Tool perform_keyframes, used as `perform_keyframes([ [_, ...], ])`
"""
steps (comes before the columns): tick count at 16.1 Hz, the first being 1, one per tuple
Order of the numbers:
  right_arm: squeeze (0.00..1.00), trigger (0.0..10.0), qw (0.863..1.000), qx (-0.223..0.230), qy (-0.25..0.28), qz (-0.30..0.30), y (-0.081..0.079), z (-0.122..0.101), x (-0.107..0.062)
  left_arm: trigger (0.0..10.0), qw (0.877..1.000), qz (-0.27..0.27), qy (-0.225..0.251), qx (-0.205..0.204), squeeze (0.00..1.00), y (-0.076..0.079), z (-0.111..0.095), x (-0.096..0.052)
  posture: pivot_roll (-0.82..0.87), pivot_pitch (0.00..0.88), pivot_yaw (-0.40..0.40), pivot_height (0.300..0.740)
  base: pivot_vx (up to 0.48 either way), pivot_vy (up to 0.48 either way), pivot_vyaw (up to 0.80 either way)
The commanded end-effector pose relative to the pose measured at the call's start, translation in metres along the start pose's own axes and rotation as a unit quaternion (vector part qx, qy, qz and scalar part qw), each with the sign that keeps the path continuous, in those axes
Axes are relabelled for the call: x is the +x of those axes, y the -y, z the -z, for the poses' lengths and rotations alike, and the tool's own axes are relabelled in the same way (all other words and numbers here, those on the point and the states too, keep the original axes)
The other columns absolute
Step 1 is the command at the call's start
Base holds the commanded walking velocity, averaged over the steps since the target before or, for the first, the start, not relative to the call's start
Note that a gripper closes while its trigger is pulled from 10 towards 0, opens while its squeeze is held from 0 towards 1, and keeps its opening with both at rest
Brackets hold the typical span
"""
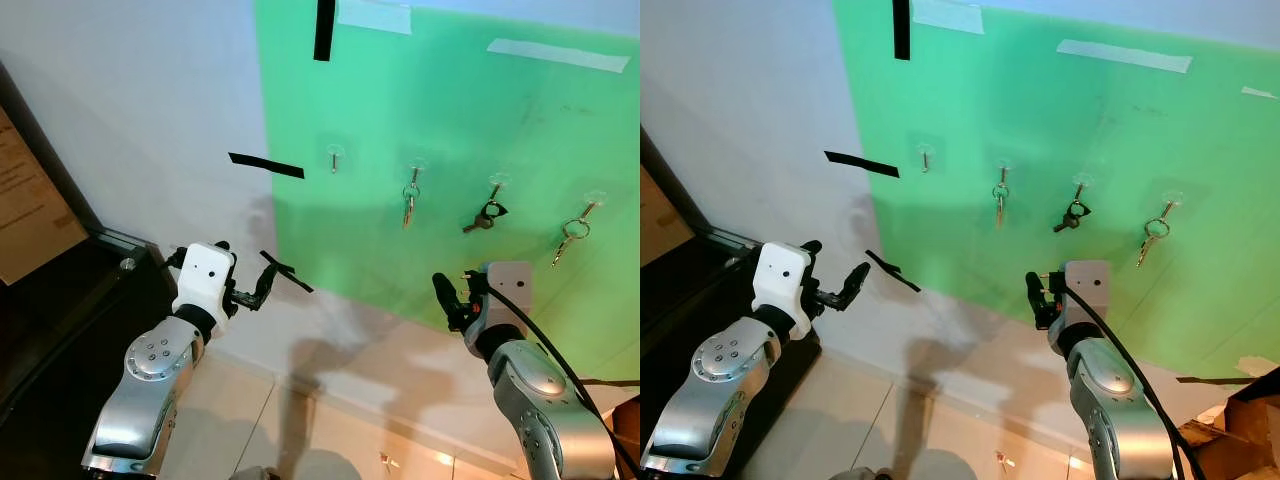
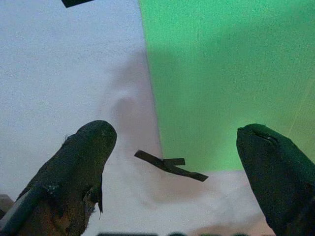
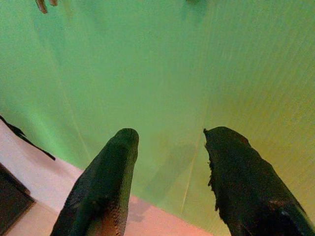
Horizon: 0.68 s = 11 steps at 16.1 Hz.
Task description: Hang keys on a hook
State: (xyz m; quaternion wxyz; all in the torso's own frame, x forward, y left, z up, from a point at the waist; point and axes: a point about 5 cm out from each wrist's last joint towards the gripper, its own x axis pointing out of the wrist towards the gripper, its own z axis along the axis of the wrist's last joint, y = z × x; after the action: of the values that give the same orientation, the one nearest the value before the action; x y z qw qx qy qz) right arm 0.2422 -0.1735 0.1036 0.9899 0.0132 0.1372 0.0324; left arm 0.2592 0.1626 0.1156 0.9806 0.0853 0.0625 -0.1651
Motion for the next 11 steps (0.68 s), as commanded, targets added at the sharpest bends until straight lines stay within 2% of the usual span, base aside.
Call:
perform_keyframes([
  [1, 0.0, 10.0, 1.0, -0.003, 0.001, 0.0, -0.0009, -0.0024, 0.0006, 10.0, 1.0, -0.006, 0.001, 0.003, 0.0, -0.0019, -0.0002, -0.0005, -0.05, 0.0, 0.025, 0.74, 0.0, 0.0, 0.0],
  [11, 0.0, 10.0, 1.0, -0.003, 0.001, 0.0, -0.0009, -0.0024, 0.0006, 10.0, 1.0, -0.006, 0.001, 0.003, 0.0, -0.0019, -0.0002, -0.0005, -0.05, 0.0, 0.025, 0.74, 0.0, 0.0, 0.0],
])
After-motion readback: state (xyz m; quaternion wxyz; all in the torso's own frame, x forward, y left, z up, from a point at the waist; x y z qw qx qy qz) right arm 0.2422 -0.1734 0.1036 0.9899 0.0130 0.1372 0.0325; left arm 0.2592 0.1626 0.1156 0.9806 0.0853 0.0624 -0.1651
